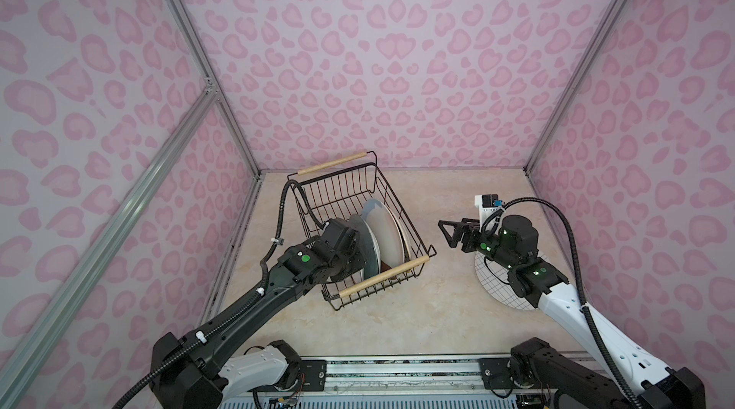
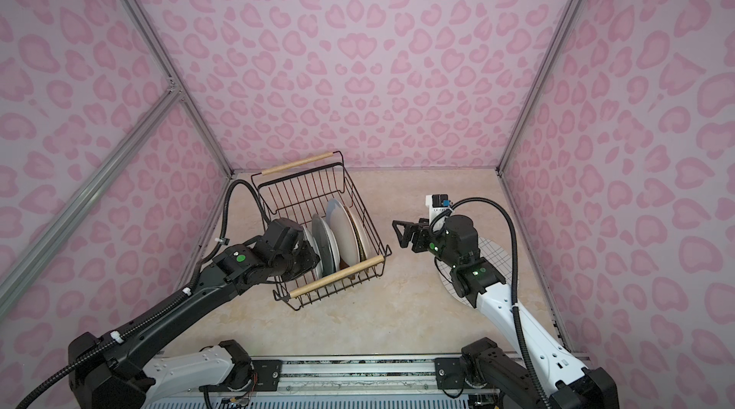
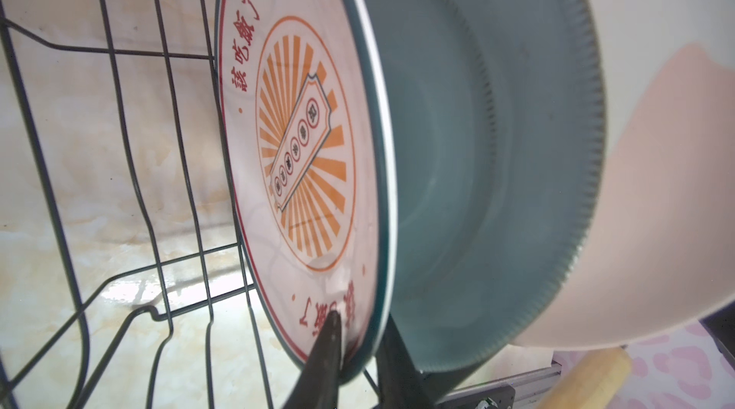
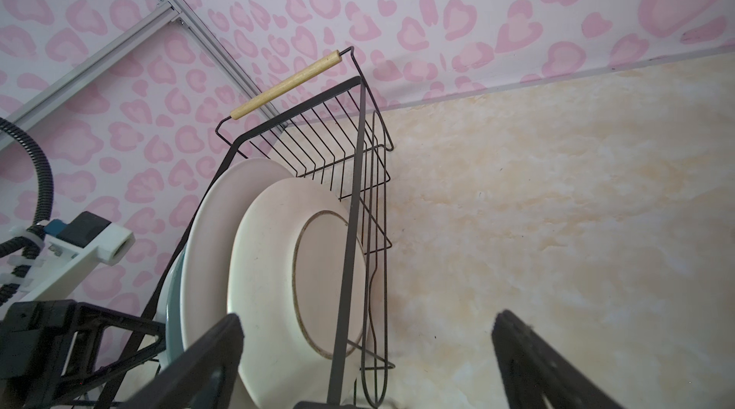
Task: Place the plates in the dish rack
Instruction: 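Lower the sunburst-print plate into the rack slot nearest the robot with the left gripper, then open the left gripper and raise it while the right gripper moves to the grid plate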
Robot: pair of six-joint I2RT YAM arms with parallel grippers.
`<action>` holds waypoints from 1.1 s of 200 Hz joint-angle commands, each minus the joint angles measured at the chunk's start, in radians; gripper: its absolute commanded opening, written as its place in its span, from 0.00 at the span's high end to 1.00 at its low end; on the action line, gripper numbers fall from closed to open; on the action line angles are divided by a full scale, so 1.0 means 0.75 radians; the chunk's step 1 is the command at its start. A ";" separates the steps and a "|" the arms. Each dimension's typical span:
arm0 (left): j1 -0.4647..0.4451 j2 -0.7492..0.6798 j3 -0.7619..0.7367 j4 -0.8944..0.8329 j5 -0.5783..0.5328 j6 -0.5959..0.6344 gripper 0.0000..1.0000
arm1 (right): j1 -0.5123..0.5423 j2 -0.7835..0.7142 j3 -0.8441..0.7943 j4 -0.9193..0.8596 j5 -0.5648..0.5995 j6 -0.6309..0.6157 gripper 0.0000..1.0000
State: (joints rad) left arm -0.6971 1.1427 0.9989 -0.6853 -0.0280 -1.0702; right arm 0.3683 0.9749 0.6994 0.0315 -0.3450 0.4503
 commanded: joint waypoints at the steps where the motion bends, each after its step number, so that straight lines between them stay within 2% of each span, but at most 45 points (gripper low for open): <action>1: -0.014 -0.025 0.015 -0.033 -0.047 -0.019 0.78 | 0.002 -0.003 0.010 -0.009 0.012 -0.012 0.03; 65: -0.015 -0.111 0.172 -0.152 -0.204 0.107 0.72 | -0.004 0.005 0.036 -0.058 0.027 -0.027 0.03; 107: 0.031 -0.178 0.271 -0.159 -0.252 0.316 0.65 | -0.021 -0.007 0.084 -0.174 0.082 -0.033 0.03; 122: 0.051 -0.197 0.296 -0.138 -0.263 0.429 0.51 | -0.065 -0.018 0.083 -0.222 0.075 -0.006 0.03; 142: 0.064 -0.210 0.329 -0.090 -0.242 0.590 0.26 | -0.173 -0.057 0.058 -0.277 0.030 0.048 0.03; 147: 0.068 -0.209 0.334 -0.070 -0.219 0.640 0.18 | -0.201 -0.069 0.051 -0.296 0.021 0.057 0.03; 154: 0.072 -0.209 0.339 -0.040 -0.167 0.705 0.00 | -0.236 -0.091 0.049 -0.333 0.023 0.065 0.03; 175: 0.079 -0.208 0.319 0.073 0.000 0.842 0.02 | -0.344 -0.160 0.038 -0.471 0.069 0.086 0.03; 186: 0.081 -0.215 0.278 0.163 0.137 0.906 0.02 | -0.421 -0.198 0.015 -0.531 0.070 0.110 0.03; 202: 0.081 -0.216 0.226 0.272 0.331 0.959 0.02 | -0.586 -0.242 -0.041 -0.602 0.038 0.155 0.03; 220: 0.081 -0.210 0.186 0.330 0.454 1.005 0.02 | -0.807 -0.275 -0.121 -0.642 -0.045 0.204 0.03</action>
State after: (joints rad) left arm -0.6369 0.9836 1.1694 -0.5766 0.0990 -0.4267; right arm -0.0940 0.7918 0.6662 -0.3466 -0.3153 0.5442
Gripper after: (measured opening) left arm 0.976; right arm 0.972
